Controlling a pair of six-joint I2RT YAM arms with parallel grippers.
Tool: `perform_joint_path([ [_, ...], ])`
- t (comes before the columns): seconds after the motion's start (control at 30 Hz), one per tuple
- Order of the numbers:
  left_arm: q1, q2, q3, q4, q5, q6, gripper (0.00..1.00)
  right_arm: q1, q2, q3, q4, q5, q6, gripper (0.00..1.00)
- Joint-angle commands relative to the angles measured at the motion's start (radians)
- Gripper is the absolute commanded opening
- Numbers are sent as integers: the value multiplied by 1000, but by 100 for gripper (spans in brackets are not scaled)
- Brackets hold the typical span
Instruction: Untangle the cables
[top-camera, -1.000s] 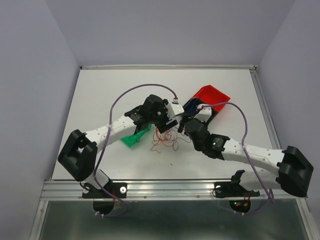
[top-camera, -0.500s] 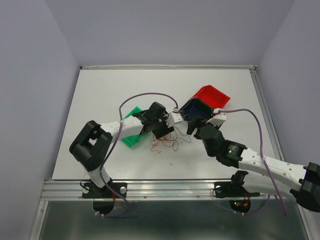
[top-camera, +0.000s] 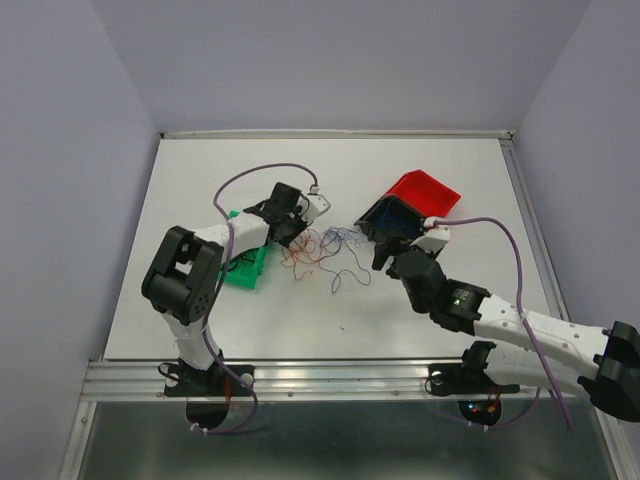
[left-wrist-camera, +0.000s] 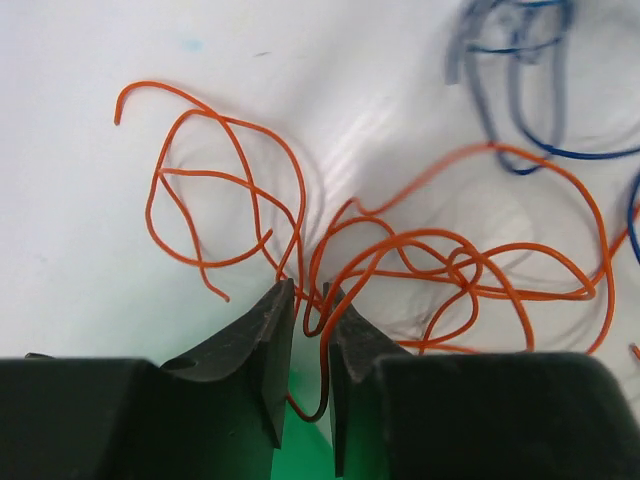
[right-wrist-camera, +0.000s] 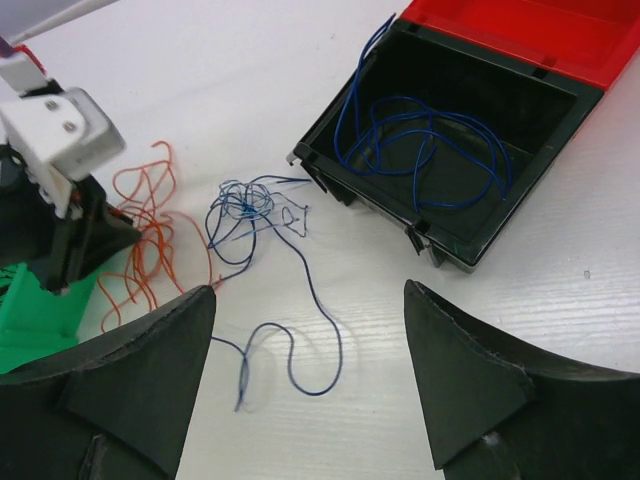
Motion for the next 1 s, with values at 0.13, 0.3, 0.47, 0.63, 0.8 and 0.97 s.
perform_joint_path([
  [0.13,55,-119,2,37,168,5,22,-4,112,39,24,-31,-17,80],
  [0.3,41,-265,-31,41,235,-5,13,-4,202,73,86,-87,-65,79],
  [0.47,41,-435,-93,92,259,-18,5,-4,293,64,279,-222,-190,80],
  [0.63,41,-543,-150,144,262,-24,1,-4,418,84,399,-276,-241,93],
  [0.8,41,-618,-179,204,203,-38,0,-4,596,226,372,-218,-241,96],
  [0.97,41,-719,-248,299,164,-45,0,-7,794,354,341,-160,-253,95],
])
